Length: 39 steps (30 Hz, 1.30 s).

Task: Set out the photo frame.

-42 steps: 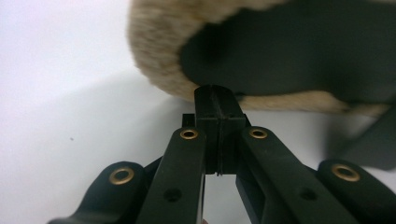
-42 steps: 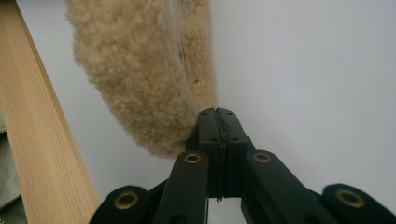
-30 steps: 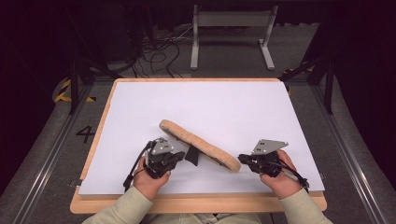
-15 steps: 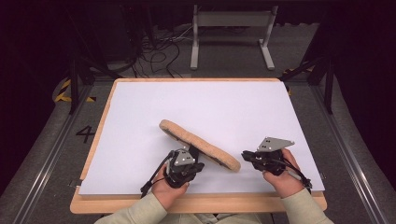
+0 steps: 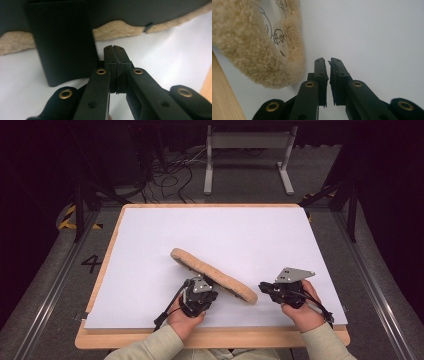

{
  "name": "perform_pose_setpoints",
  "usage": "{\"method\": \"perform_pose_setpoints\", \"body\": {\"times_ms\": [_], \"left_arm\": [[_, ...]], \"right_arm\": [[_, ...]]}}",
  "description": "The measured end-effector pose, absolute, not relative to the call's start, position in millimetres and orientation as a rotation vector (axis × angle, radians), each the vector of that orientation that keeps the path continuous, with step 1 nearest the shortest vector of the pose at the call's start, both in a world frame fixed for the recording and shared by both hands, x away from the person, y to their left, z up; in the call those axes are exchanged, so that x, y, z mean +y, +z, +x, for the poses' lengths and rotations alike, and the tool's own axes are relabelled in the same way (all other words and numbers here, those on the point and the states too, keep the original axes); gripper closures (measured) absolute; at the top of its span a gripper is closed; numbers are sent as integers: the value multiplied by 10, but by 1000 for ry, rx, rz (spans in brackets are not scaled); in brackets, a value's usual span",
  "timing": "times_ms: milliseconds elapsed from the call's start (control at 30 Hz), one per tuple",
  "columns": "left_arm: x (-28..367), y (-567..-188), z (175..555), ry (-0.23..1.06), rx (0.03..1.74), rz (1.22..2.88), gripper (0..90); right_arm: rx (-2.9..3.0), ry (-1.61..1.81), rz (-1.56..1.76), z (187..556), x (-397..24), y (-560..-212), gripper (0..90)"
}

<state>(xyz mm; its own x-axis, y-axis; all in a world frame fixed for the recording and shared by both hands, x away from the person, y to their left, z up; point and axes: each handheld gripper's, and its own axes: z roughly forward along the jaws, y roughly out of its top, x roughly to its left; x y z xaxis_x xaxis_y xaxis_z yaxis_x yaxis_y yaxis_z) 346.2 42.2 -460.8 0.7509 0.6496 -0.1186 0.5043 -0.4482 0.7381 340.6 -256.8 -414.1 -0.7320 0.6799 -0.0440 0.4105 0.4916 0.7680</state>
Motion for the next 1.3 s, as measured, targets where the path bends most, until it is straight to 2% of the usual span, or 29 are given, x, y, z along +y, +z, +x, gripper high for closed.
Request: {"method": "perform_pose_setpoints", "body": {"times_ms": [300, 1133, 1200, 1300], "left_arm": [[438, -4584, 3477, 231, 897, 2143, 900], [599, -4526, 3522, 369, 957, 2149, 900], [647, -4522, 3555, 430, 994, 2144, 900], [787, -4522, 3634, 385, 1068, 2104, 900]], "right_arm": [[2398, 1106, 914, 3411, -2544, -4141, 840], [2419, 1114, 873, 3395, -2457, -4133, 835], [2422, 1114, 871, 3394, -2451, -4134, 834], [2424, 1116, 863, 3398, -2431, -4136, 834]]}}
